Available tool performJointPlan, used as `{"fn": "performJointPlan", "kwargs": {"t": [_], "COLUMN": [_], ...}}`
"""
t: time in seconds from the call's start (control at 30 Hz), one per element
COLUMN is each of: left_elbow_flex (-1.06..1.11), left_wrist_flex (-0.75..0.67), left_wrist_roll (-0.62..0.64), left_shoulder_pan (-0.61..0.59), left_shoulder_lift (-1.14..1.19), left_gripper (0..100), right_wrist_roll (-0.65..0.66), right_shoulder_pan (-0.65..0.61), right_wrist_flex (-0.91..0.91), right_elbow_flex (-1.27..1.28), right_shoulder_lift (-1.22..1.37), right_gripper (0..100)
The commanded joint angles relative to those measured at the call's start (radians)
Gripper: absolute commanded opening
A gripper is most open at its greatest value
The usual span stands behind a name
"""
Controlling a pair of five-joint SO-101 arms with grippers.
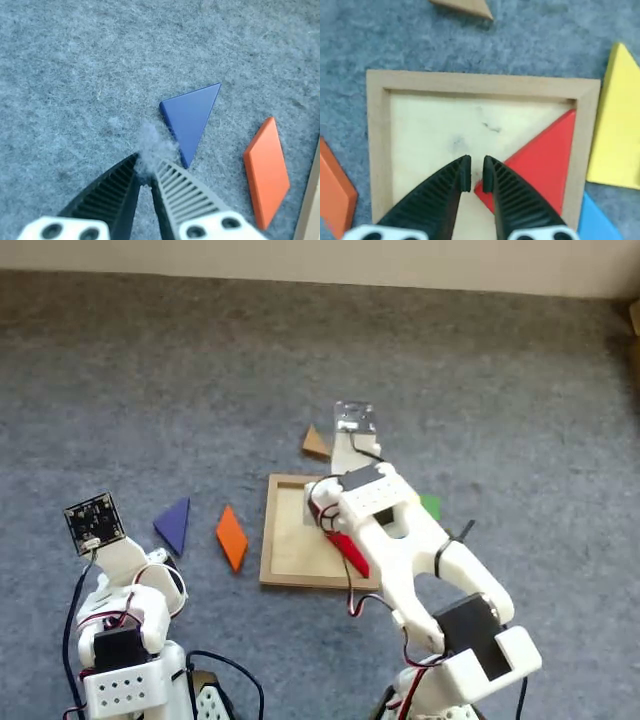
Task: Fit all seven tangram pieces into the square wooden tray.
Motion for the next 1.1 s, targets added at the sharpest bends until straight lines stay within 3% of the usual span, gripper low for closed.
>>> {"fn": "performJointPlan", "kwargs": {"t": [0.0,0.23,0.6,0.77,0.97,1.07], "left_elbow_flex": [0.021,0.021,0.021,0.021,0.021,0.021], "left_wrist_flex": [-0.008,-0.008,-0.008,-0.008,-0.008,-0.008], "left_wrist_roll": [0.008,0.008,0.008,0.008,0.008,0.008], "left_shoulder_pan": [-0.013,-0.013,-0.013,-0.013,-0.013,-0.013], "left_shoulder_lift": [-0.024,-0.024,-0.024,-0.024,-0.024,-0.024], "left_gripper": [1,1,1,1,1,1], "right_wrist_roll": [0.087,0.198,0.609,0.634,0.634,0.626], "right_shoulder_pan": [0.041,0.081,0.300,0.337,0.360,0.381], "right_wrist_flex": [0.035,0.051,0.051,0.051,0.051,0.134], "right_elbow_flex": [-0.041,-0.044,-0.038,-0.039,-0.076,-0.173], "right_shoulder_lift": [-0.071,-0.245,-0.309,-0.266,-0.024,0.007], "right_gripper": [5.5,5.5,5.6,5.6,5.7,9.8]}}
